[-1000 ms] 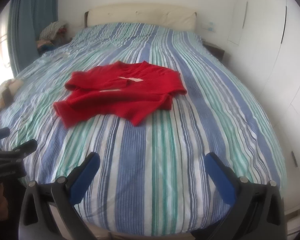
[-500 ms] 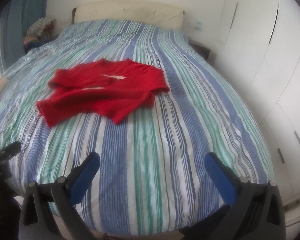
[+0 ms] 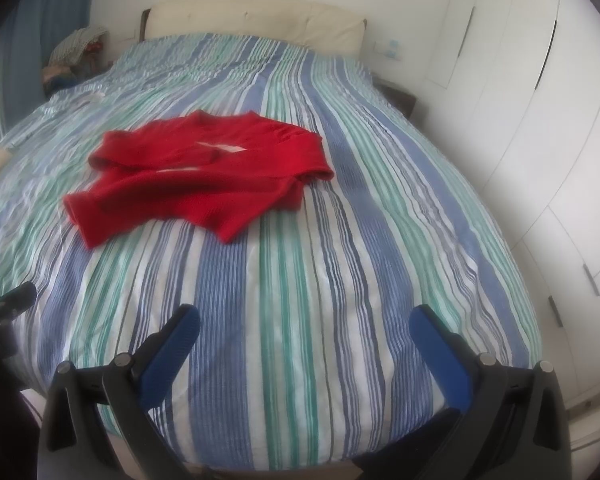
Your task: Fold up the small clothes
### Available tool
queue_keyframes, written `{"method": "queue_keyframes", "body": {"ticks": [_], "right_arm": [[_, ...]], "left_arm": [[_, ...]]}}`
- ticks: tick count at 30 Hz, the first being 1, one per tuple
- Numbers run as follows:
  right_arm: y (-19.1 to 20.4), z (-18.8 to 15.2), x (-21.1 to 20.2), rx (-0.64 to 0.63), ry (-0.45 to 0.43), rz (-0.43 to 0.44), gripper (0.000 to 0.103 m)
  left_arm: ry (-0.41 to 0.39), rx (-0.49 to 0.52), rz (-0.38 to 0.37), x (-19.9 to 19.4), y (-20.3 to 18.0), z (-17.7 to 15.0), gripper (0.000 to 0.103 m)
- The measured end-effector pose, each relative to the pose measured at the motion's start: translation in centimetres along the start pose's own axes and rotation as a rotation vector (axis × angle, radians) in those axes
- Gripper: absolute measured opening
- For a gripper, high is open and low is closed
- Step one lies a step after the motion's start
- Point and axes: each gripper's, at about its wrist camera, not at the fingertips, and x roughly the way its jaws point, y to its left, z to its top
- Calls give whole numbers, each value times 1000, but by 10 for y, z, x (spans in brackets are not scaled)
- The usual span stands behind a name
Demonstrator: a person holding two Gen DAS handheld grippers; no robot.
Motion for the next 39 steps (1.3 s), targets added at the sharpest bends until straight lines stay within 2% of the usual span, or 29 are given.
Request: {"method": "queue_keyframes", "body": {"ticks": [23, 25, 29, 31, 34, 35, 37, 38, 39], "right_arm": [[1, -1, 6, 0, 11, 4, 103], [-1, -1, 7, 10, -2, 21, 103], [-10, 3, 20, 23, -69, 171, 103], [-14, 3, 39, 42, -86, 294, 103], [-11, 7, 88, 82, -16, 481, 103], [-7, 11, 108, 95, 6, 543, 103], [3, 20, 144, 118, 51, 624, 102], [9, 25, 160, 132, 67, 662, 100], [14, 31, 174, 147, 76, 691, 94]], "left_arm": [[17, 0, 4, 9, 0, -1, 103], [22, -13, -26, 18, 8, 1, 103], [113, -109, -157, 62, 41, 3, 102], [128, -141, -226, 84, 49, 7, 102], [149, -141, -328, 115, 42, 23, 101], [137, -133, -339, 122, 37, 30, 101], [76, -115, -308, 130, 27, 45, 96], [60, -107, -296, 133, 23, 50, 83], [63, -104, -298, 137, 20, 55, 63]]}}
